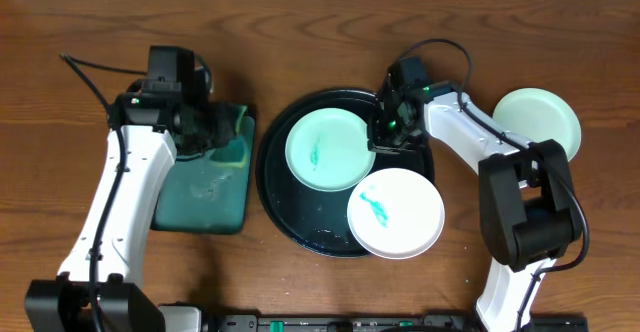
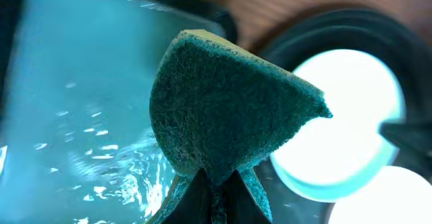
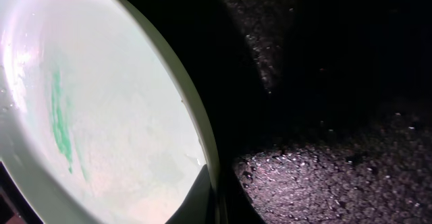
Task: Clean dirty plates on tray and stack at the side
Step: 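Carry the sponge with the left gripper over to the tilted green plate, then scrub the green plate face with the sponge in the left gripper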
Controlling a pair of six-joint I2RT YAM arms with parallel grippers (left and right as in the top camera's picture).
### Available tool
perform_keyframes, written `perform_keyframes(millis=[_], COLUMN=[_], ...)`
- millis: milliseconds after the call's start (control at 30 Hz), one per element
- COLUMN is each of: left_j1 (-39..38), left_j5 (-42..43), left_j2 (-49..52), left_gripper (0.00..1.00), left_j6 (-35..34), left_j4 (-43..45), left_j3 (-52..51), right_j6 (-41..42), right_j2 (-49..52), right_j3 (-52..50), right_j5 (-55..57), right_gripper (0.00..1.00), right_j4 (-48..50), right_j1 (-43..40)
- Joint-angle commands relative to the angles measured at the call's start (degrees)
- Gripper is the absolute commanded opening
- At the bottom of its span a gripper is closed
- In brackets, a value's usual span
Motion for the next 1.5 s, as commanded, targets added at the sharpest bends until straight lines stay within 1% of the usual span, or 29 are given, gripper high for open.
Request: perform_keyframes(millis=[0, 100, 233, 333, 400, 500, 800, 900, 1133, 1200, 1267, 1367, 1467], left_j1=[-3.19, -6.36, -10.36, -12.44, -13.75, -14.88, -17.86, -18.95, -23.34, -25.22, -27.04, -28.37, -28.57], left_j5=[3.39, 3.34, 0.74, 0.66, -0.92, -1.79, -1.75, -1.29, 11.72, 16.81, 21.46, 23.21, 23.76], left_j2=[-0.22, 1.49, 5.68, 8.83, 11.32, 14.29, 24.17, 27.45, 31.3, 31.3, 31.3, 31.3, 31.32], left_gripper=[0.07, 0.07, 0.07, 0.07, 0.07, 0.07, 0.07, 0.07, 0.07, 0.07, 0.07, 0.07, 0.07], left_j6=[-0.5, -0.74, -2.03, -2.21, -2.8, -2.82, -3.3, -4.81, -4.61, -2.91, -2.89, -5.46, -6.23], left_j4=[0.09, 0.63, 1.38, 1.97, 2.08, 3.08, 9.77, 10.8, 12.98, 14.88, 17.55, 20.7, 23.12], left_j3=[1.07, 1.07, 1.07, 1.07, 1.07, 1.07, 1.07, 1.09, 1.09, 1.09, 1.09, 1.09, 1.09], right_j6=[-0.87, -0.63, -0.2, -0.2, -0.2, -0.22, -0.17, -0.17, -0.17, -0.17, -0.17, -0.17, -0.15], right_j2=[0.02, 0.02, 0.02, 0.02, 0.02, 0.02, 0.02, 0.02, 0.02, 0.02, 0.02, 0.02, 0.02], right_j3=[0.0, 0.0, 0.0, 0.0, 0.0, 0.0, 0.0, 0.0, 0.0, 0.0, 0.0, 0.0, 0.0], right_j5=[-0.31, -0.28, -0.28, -0.28, -0.28, -0.28, -0.52, -0.52, -0.5, -0.48, -0.48, -0.5, -0.5], right_gripper=[0.01, 0.01, 0.01, 0.01, 0.01, 0.01, 0.01, 0.01, 0.01, 0.01, 0.01, 0.01, 0.01], right_j4=[0.63, 1.07, 1.14, 1.16, 1.16, 1.07, 0.42, 0.37, 0.33, 0.35, 0.37, 0.24, 0.07], right_j1=[1.49, 2.25, 3.37, 3.87, 3.98, 4.04, 4.24, 4.61, 5.49, 5.84, 6.08, 6.12, 6.12])
